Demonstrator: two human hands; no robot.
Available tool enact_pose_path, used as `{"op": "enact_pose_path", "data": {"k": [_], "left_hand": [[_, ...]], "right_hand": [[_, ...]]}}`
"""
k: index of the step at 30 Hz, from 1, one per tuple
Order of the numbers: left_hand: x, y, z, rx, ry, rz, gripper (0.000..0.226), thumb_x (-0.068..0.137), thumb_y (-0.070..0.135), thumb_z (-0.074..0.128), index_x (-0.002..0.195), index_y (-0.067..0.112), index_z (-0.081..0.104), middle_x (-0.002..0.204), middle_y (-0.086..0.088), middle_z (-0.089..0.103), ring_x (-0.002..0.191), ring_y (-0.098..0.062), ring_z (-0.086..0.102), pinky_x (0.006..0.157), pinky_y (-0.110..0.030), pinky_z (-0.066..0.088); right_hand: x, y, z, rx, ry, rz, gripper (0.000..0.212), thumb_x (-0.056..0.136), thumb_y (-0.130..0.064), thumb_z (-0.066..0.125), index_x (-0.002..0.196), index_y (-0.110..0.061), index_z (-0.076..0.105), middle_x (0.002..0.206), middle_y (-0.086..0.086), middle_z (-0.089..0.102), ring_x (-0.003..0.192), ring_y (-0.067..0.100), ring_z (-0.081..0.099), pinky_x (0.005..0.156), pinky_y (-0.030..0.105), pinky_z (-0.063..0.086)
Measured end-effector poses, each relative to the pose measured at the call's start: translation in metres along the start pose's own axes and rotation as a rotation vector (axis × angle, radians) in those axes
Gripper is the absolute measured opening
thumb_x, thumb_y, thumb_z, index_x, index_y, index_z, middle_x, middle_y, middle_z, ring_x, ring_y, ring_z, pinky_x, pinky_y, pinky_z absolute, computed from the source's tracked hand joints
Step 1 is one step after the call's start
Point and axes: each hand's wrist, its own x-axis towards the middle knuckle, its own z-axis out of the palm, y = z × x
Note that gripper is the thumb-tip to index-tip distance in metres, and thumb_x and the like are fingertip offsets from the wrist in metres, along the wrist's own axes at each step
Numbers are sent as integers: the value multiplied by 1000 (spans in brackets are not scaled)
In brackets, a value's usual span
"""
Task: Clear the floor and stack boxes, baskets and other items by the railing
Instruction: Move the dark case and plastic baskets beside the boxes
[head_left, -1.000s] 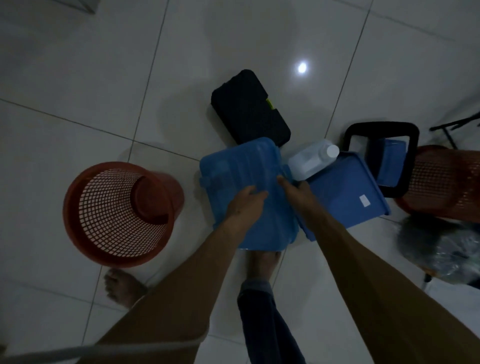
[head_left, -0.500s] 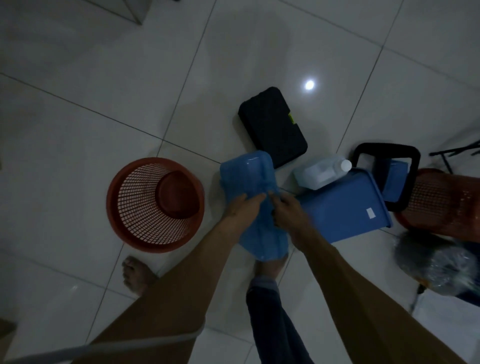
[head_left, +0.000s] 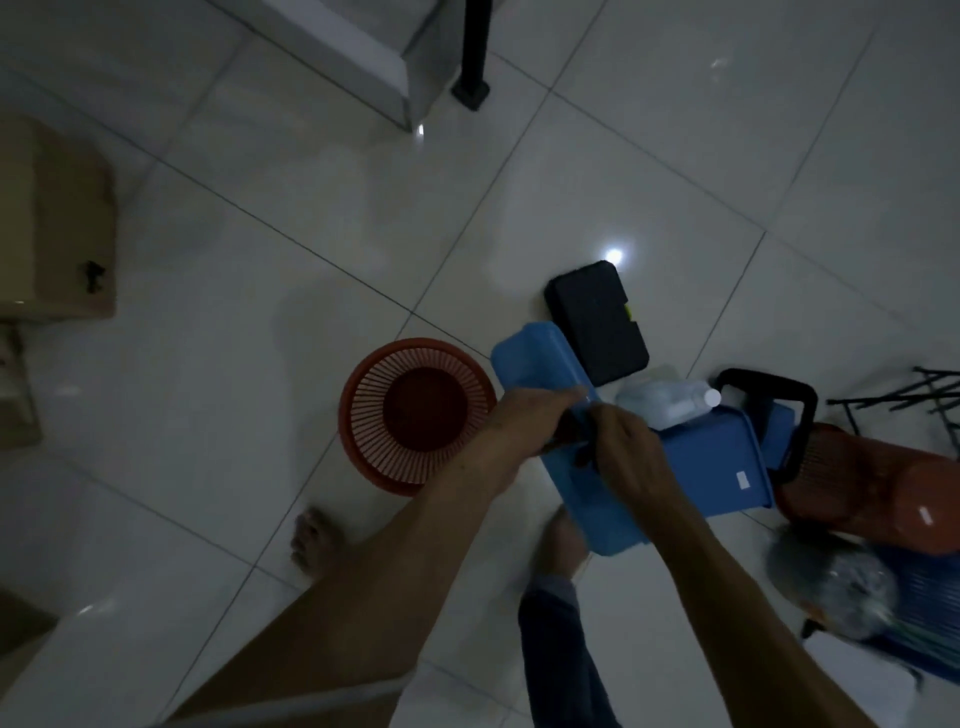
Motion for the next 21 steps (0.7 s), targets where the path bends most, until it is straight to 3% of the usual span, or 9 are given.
{"op": "enact_pose_path", "data": {"k": [3,7,10,12,16,21], "left_hand": [[-42,20,-25,-31,59,68,41,82,40,77,105,7,72,102,-11,74,98,-26,70,91,-44,58],[-103,51,-78,-113,76,151,37,80,37,80,96,4,76,93,-15,76,93,-30,73,89,-46,59],[-137,72,-130,-153,85,215,35,85,30,77,103,0,74,97,-16,75,92,-28,72,89,-43,60],[-150,81,-160,-184,79,236,37,89,28,74,109,-3,70,103,-17,73,94,-27,71,83,-37,61],[-159,93,-220,-192,108,272,36,92,30,70,110,-2,68,100,-14,73,90,-21,71,72,-26,62],[-160,110,-304,-319,239,282,33,97,26,64,108,-4,68,95,-16,72,81,-25,67,72,-35,61]], "right_hand": [[-39,-41,12,-14,38,-110,29,104,-34,42,85,-23,62,78,-1,66,71,16,61,75,38,49],[-87,-106,35,-68,47,-314,27,107,-25,41,96,-17,66,75,-6,64,66,4,64,68,24,49],[-115,-153,65,11,48,-361,46,107,-35,40,86,-5,68,71,11,69,65,22,67,61,42,53],[-125,-176,89,-40,57,-407,52,106,-41,41,84,-2,67,68,10,69,64,23,67,62,42,53],[-126,-210,137,-50,55,-478,51,106,-45,39,81,-9,65,67,4,68,63,15,66,63,37,53],[-104,-256,212,-6,-48,-534,40,105,-43,43,97,-13,68,81,-1,69,68,6,63,58,22,47]]}}
